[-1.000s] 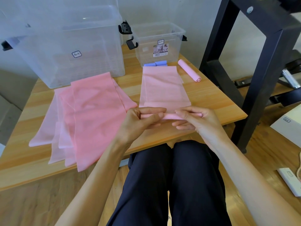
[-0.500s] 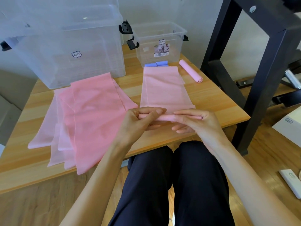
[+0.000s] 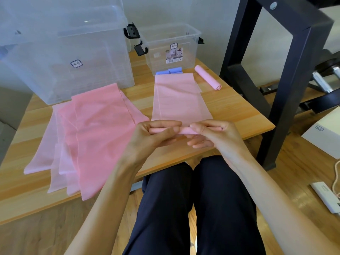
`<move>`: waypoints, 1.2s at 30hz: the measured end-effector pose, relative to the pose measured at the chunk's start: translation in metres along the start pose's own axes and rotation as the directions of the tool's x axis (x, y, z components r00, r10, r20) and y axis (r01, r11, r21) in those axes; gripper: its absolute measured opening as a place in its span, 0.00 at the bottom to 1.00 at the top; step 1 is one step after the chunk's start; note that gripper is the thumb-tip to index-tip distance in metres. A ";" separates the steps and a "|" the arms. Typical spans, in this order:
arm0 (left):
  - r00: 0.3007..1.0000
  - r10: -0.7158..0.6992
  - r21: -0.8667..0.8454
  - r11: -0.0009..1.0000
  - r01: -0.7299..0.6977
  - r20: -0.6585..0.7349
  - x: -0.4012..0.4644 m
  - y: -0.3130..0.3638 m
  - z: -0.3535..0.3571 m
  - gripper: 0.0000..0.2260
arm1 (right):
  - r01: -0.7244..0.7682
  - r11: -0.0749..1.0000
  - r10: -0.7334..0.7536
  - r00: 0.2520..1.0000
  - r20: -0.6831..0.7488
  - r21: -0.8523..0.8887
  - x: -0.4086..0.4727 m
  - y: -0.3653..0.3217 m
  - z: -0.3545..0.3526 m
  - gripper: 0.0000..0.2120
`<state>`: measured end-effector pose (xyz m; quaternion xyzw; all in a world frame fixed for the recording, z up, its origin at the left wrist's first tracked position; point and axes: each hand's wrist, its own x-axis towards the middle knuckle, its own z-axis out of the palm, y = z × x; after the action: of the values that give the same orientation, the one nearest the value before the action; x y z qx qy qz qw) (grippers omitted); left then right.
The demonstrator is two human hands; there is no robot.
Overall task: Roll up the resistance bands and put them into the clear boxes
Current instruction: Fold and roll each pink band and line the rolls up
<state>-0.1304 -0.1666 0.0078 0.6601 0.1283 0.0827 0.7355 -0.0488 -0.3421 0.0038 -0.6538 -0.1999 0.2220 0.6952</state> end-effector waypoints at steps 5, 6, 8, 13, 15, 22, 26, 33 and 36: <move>0.999 -0.041 0.002 0.999 0.041 0.001 -0.003 -0.001 0.002 0.11 | 0.027 0.999 -0.026 0.999 -0.029 0.030 -0.003 0.000 -0.001 0.07; 0.998 -0.056 -0.014 0.998 0.056 0.020 -0.003 -0.001 0.002 0.13 | 0.019 0.999 -0.018 1.000 -0.025 0.026 -0.003 0.001 -0.002 0.07; 0.998 -0.060 -0.015 0.998 0.060 0.009 -0.004 -0.001 0.002 0.13 | -0.004 0.999 0.005 1.000 -0.016 0.032 -0.004 0.001 -0.003 0.09; 0.996 -0.032 0.027 0.999 0.034 -0.081 -0.005 -0.003 0.010 0.07 | 0.004 1.000 -0.004 1.000 -0.012 0.003 -0.006 0.001 -0.007 0.11; 0.998 -0.028 0.022 0.999 0.029 -0.057 -0.005 -0.002 0.010 0.07 | 0.012 1.000 -0.012 1.000 -0.025 -0.010 -0.006 0.001 -0.008 0.09; 0.999 0.018 0.049 0.999 -0.016 -0.034 -0.006 -0.001 0.012 0.11 | -0.009 1.000 0.009 1.000 0.004 0.022 -0.008 0.001 -0.011 0.09; 1.000 0.019 0.020 1.000 -0.019 -0.001 -0.007 -0.001 0.013 0.10 | 0.030 1.000 -0.030 1.000 0.003 0.001 -0.010 0.001 -0.013 0.09; 0.998 0.022 0.030 0.999 -0.021 -0.050 -0.007 -0.003 0.015 0.06 | 0.048 0.999 -0.049 0.997 0.068 0.022 -0.010 0.002 -0.015 0.15; 1.000 -0.002 0.035 0.999 0.002 -0.002 -0.008 -0.003 0.015 0.10 | 0.081 0.997 -0.082 0.994 0.068 0.014 -0.010 0.002 -0.017 0.10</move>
<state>-0.1340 -0.1836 0.0074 0.6726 0.1312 0.0804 0.7239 -0.0473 -0.3610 0.0007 -0.6334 -0.2489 0.2167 0.6999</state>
